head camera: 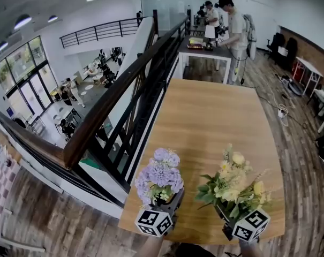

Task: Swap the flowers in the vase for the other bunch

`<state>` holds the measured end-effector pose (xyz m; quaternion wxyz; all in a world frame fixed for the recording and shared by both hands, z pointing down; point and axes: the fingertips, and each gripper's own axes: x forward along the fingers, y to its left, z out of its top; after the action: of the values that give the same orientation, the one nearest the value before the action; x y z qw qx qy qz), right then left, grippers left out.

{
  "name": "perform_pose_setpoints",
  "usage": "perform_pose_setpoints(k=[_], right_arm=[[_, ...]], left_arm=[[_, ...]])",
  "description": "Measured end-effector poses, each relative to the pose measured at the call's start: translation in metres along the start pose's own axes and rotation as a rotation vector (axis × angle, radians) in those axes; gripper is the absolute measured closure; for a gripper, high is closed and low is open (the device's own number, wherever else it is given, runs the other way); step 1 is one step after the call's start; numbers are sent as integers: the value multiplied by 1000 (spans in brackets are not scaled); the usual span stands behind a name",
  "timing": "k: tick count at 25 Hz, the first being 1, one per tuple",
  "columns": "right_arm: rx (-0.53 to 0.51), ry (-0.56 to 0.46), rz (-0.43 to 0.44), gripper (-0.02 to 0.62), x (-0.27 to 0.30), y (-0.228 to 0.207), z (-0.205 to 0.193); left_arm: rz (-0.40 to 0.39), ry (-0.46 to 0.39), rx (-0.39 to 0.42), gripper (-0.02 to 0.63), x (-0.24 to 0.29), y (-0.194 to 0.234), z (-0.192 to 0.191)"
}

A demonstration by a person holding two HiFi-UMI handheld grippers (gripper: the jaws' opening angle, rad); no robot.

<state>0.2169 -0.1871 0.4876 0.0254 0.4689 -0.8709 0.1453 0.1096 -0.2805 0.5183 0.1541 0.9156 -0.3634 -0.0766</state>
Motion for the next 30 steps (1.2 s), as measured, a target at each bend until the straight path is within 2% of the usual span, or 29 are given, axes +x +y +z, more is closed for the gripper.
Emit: perform_pose_setpoints(k=[10,14,19,30], right_arm=[[0,19,6,548,7,-9,-7],[-4,29,7,548,7,-13,-8],[-3,29,9,548,11,-14,-8],[9,16,6,548,7,-8,-4]], left_arm=[[9,-27,16,365,14,12,4],[24,-35,26,418,18,14,6],[39,-40,44,516,16,17,7],[28,-77,80,538,11,9,30]])
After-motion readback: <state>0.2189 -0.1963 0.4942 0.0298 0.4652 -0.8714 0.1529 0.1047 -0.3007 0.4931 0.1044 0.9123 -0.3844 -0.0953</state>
